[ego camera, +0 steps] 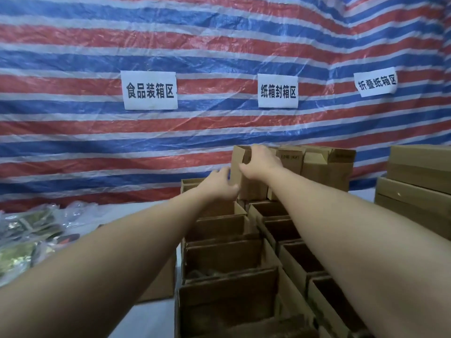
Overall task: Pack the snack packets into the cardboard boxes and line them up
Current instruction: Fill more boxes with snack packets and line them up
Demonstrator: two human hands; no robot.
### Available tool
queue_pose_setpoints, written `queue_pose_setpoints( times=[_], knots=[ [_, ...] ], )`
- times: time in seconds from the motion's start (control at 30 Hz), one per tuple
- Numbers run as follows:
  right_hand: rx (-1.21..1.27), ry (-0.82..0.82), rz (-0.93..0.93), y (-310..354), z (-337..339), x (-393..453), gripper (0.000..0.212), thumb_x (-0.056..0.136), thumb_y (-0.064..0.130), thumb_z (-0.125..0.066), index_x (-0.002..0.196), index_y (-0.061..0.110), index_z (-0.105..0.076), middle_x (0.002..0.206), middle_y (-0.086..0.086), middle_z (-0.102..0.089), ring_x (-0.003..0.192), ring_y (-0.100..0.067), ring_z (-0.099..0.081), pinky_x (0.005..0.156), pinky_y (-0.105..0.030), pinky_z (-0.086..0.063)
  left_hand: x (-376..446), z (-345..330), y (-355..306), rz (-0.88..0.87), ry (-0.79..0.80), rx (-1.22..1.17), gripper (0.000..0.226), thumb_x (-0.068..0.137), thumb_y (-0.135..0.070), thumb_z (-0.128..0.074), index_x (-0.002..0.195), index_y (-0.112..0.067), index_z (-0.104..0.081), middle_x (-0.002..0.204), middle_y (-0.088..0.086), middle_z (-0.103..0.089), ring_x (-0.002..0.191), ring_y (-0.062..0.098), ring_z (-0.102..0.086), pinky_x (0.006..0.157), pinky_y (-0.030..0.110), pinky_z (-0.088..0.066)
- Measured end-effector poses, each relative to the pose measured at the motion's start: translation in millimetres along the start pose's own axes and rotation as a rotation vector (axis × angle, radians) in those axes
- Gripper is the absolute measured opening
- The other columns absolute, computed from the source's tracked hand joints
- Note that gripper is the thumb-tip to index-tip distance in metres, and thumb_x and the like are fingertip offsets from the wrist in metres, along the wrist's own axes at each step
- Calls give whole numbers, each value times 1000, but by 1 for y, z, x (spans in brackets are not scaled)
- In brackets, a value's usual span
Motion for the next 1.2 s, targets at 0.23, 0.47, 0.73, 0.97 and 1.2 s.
queue_pose_setpoints(
  times=[0.23,0.47,0.73,0.97,1.2],
  knots=[
    [-176,-78,28,2,-36,60,75,94,44,-62,153,12,-29,152,-14,-41,142,-33,-36,117,-47,-27,47,-16,54,34,37,125,74,92,-31,-60,155,-21,-21,156,12,-32,132,29,-47,95,34,-47],
    [-328,-62,62,3,-44,66,37,96,39,-65,122,15,-57,122,-10,-62,121,-31,-54,112,-49,-32,39,-4,65,-28,36,190,66,93,-32,-58,150,-21,-29,149,11,-40,128,29,-50,93,35,-48],
    [-169,-25,148,50,27,27,27,89,40,-70,100,21,-53,106,-5,-61,105,-31,-58,90,-42,-46,-17,67,32,-56,-133,191,57,100,-37,-47,150,-13,-32,152,12,-39,133,29,-45,102,38,-43],
    [78,67,387,143,134,-102,31,84,33,-78,94,33,-49,92,12,-54,88,-11,-56,67,-26,-44,-139,169,5,37,-365,33,56,103,-48,-32,142,-10,-42,143,13,-48,124,27,-51,97,39,-43],
    [97,262,645,226,228,-273,27,85,26,-78,100,27,-55,96,9,-57,87,-12,-57,70,-23,-53,-302,285,22,260,-687,-214,52,101,-48,-37,131,-8,-52,130,14,-58,111,29,-56,91,42,-45]
  ],
)
Point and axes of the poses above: each hand's wrist, its own x-axis towards the middle knuckle, its own z-axis out of the back of the hand, y = z × x, the point moved 7 cm from there along x, towards the middle knuckle
